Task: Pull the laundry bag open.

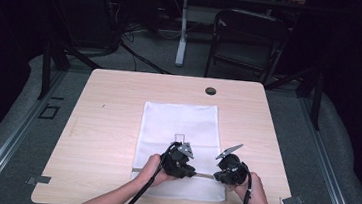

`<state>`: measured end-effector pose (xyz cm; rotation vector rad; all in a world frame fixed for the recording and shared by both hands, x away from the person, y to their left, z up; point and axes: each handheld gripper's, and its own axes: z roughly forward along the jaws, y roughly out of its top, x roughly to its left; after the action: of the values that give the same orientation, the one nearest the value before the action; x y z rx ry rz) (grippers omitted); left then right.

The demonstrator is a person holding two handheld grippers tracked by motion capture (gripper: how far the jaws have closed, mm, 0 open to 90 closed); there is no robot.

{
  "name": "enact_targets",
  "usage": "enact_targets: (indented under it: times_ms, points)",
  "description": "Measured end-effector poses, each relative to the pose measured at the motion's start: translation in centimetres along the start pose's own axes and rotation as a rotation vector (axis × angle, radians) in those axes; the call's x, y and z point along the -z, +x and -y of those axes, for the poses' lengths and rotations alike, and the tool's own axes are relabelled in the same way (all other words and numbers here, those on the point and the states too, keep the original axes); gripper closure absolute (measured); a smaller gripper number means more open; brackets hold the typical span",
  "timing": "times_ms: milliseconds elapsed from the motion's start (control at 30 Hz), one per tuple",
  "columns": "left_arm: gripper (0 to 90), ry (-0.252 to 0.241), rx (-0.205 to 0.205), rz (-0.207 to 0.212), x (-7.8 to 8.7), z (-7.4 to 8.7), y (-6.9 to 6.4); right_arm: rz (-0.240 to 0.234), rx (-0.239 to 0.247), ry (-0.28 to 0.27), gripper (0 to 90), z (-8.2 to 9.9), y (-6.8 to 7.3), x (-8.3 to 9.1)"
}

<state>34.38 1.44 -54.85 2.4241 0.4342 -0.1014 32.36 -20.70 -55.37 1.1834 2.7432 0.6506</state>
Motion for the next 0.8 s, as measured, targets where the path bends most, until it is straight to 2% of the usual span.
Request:
enact_targets:
  times_ms: [33,200,267,300,533,567,667,800]
  points:
    - [81.7,0.006,-0.003,-0.013,0.1,0.0,0.0,-0.001,-0.001,-0.001,90.0,0.0,0.0,0.0]
    - [81.7,-0.011,0.007,0.001,0.4,0.4,0.2,-0.004,-0.002,-0.002,90.0,0.0,0.0,0.0]
    - [81.7,0.004,0.005,-0.013,0.6,0.4,0.2,-0.005,-0.003,-0.003,90.0,0.0,0.0,0.0]
    - [81.7,-0.010,0.007,0.003,0.6,0.5,0.3,-0.006,-0.001,-0.001,90.0,0.0,-0.1,0.0]
    - [81.7,-0.008,0.010,0.004,1.0,0.8,0.4,-0.005,-0.001,0.001,90.0,0.0,-0.1,0.0]
    - [81.7,0.000,0.004,-0.009,1.0,0.8,0.3,-0.005,-0.003,-0.001,90.0,0.0,0.0,0.0]
    - [81.7,-0.010,0.010,0.005,1.1,1.0,0.4,-0.004,-0.002,-0.001,90.0,0.0,0.0,0.0]
    - [81.7,0.003,0.005,-0.009,1.2,1.0,0.4,-0.004,-0.003,-0.001,90.0,0.0,0.0,0.0]
